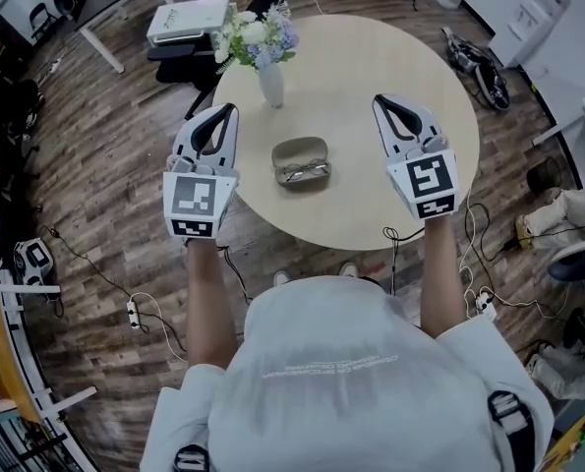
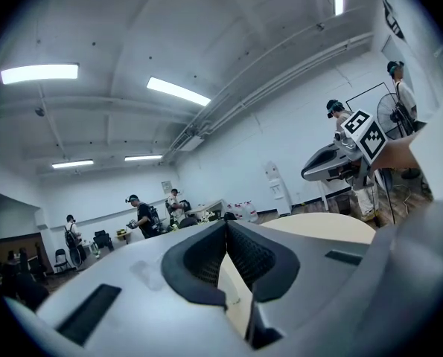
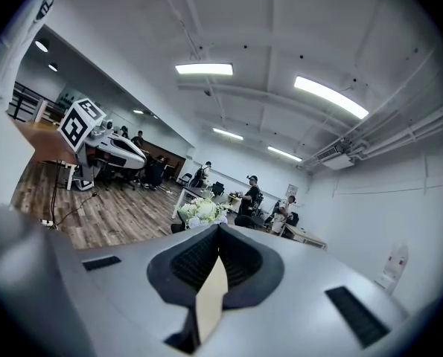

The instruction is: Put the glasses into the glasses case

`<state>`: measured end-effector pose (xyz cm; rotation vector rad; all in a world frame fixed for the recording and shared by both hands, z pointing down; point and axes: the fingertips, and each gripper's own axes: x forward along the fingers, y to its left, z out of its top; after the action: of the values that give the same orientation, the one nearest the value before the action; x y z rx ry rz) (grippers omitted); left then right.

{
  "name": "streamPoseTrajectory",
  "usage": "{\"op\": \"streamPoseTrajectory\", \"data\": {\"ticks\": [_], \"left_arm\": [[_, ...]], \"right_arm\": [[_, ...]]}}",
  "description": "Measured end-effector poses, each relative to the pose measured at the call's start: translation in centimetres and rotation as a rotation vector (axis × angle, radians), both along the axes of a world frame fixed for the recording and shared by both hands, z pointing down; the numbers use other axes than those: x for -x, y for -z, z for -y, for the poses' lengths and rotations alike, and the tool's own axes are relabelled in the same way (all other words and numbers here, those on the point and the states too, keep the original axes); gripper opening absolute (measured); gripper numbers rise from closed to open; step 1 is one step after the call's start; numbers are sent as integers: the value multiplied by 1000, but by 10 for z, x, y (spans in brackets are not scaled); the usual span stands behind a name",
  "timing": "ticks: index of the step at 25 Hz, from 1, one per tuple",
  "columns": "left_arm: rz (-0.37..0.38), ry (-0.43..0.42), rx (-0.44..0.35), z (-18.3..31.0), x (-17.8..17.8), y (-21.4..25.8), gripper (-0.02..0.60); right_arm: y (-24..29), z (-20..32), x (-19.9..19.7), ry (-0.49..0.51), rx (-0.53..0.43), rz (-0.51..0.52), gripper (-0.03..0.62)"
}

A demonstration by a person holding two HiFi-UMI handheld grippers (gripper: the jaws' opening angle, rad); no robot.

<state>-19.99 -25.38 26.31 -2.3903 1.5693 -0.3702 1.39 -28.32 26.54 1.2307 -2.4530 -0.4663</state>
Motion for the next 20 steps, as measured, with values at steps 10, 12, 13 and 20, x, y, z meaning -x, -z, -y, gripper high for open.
{"op": "streamPoseTrajectory", "data": {"ticks": [10, 12, 13, 20], "left_arm": [[9, -16, -16, 3, -2, 6, 14], [14, -19, -30, 0, -3, 11, 14], [15, -20, -37, 0, -4, 13, 14], [9, -16, -44, -2, -3, 16, 14]], "right_arm": [[9, 5, 9, 16, -30, 5, 0], [9, 4, 11, 26, -33, 4, 0], [9, 4, 12, 31, -34, 3, 0], [2, 6, 18, 51, -21, -5, 0]]}}
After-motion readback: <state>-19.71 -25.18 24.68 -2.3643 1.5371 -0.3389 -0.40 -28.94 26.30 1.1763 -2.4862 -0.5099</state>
